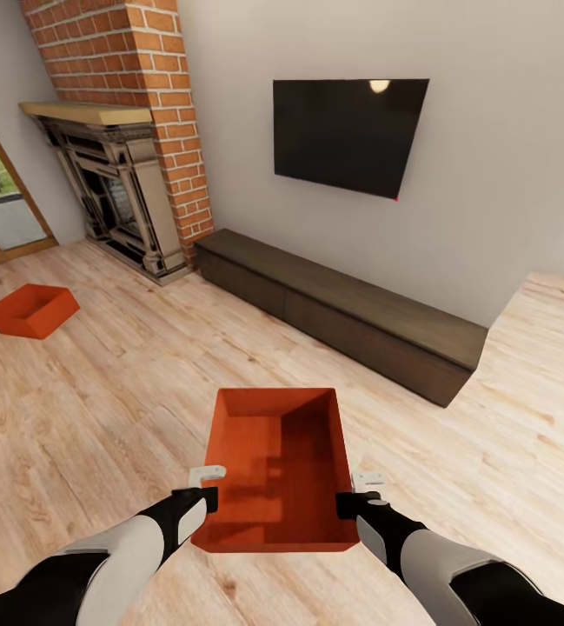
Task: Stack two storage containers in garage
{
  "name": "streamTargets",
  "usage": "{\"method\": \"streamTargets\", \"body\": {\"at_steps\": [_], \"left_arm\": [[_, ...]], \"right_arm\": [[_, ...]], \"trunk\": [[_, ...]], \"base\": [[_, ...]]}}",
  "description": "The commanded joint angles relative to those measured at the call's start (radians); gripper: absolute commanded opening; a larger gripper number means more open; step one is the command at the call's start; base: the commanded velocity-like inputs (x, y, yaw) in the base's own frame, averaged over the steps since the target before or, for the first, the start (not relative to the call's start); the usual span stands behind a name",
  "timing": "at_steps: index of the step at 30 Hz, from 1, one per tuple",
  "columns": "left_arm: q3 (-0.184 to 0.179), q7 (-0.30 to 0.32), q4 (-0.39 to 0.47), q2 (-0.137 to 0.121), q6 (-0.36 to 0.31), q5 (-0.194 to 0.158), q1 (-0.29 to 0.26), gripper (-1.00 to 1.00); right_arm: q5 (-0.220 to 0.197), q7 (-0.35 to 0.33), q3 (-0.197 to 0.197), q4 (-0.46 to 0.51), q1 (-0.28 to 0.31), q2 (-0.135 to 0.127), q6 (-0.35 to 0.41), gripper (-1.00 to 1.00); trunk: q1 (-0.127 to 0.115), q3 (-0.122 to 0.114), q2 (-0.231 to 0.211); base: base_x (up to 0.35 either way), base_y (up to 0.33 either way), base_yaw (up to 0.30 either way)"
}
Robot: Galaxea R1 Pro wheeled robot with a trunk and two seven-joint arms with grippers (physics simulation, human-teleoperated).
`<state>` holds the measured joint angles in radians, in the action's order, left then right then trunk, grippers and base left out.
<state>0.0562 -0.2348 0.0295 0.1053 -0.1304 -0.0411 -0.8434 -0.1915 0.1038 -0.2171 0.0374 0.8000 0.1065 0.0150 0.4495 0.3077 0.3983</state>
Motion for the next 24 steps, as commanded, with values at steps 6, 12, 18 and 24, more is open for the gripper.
{"method": "streamTargets", "body": {"at_steps": [6,12,18,24], "left_arm": [[0.007,-0.062,0.000,-0.012,-0.006,-0.005,0.000,-1.00],[0.008,-0.061,0.000,-0.012,-0.007,-0.005,0.000,-1.00],[0.008,-0.061,0.000,-0.013,-0.007,-0.005,0.000,-1.00],[0.008,-0.061,0.000,-0.013,-0.007,-0.005,0.000,-1.00]], "right_arm": [[-0.003,0.005,-0.016,0.002,0.001,-0.005,0.000,-1.00],[-0.003,0.005,-0.016,0.002,0.001,-0.005,0.000,-1.00],[-0.003,0.005,-0.016,0.002,0.001,-0.005,0.000,-1.00],[-0.003,0.005,-0.016,0.002,0.001,-0.005,0.000,-1.00]], "trunk": [[0.001,-0.008,0.002],[0.001,-0.017,0.002],[0.001,-0.026,0.002],[0.001,-0.036,0.002]], "base": [[0.000,0.000,0.000],[0.000,0.000,0.000],[0.000,0.000,0.000],[0.000,0.000,0.000]]}}
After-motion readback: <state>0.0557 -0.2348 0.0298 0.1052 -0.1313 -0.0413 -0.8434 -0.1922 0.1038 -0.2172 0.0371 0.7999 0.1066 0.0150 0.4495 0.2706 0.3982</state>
